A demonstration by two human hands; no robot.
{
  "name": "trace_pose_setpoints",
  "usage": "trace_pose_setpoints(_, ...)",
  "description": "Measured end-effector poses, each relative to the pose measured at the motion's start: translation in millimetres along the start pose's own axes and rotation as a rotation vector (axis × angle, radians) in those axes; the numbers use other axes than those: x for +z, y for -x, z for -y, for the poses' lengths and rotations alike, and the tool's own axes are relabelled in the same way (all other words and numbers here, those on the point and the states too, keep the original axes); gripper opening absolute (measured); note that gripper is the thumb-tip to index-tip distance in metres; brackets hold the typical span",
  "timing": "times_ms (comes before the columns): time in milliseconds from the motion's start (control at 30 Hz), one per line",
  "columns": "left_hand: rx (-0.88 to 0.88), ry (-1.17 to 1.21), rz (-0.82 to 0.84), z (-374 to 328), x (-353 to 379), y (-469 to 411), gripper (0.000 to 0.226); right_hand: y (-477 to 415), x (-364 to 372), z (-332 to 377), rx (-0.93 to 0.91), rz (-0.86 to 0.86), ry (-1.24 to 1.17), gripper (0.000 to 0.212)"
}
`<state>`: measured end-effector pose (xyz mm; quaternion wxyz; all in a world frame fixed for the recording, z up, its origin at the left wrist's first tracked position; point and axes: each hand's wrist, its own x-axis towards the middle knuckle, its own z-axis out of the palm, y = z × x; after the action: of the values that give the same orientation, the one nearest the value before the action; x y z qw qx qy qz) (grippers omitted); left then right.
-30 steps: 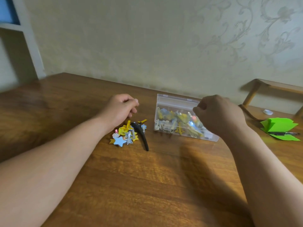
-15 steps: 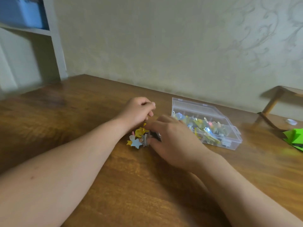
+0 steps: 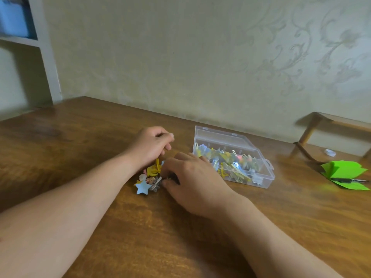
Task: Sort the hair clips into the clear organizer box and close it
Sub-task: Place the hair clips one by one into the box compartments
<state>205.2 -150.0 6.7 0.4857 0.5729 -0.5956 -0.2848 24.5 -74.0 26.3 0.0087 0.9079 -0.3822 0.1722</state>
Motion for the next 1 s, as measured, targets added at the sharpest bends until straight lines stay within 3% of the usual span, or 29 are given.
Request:
trace_pose_setpoints(200, -0.003, -0.017, -0.005, -1.7, 0.5, 0.8, 0.021, -0.8, 2.4, 4.7, -0.013, -0.007, -0.016, 0.028)
trace_pose_setpoints(500, -0.017, 0.016, -0.005, -3.1, -1.3, 3.3, 0.022, -1.2, 3.0, -3.3, -0.036, 0.019, -0.068, 0.013)
trace_pose_setpoints(667, -0.027, 0.026, 0.006, -4.1, -2.4, 5.0, 0.022, 3.2, -1.4, -5.4, -0.037, 0.068, -0.045, 0.029)
trace_pose_setpoints(1000, -0.018, 0.0, 0.009, -3.0, 1.5, 0.3, 0.023, 6.2, -4.6, -1.3, -0.095, 0.033, -0.05, 0.014)
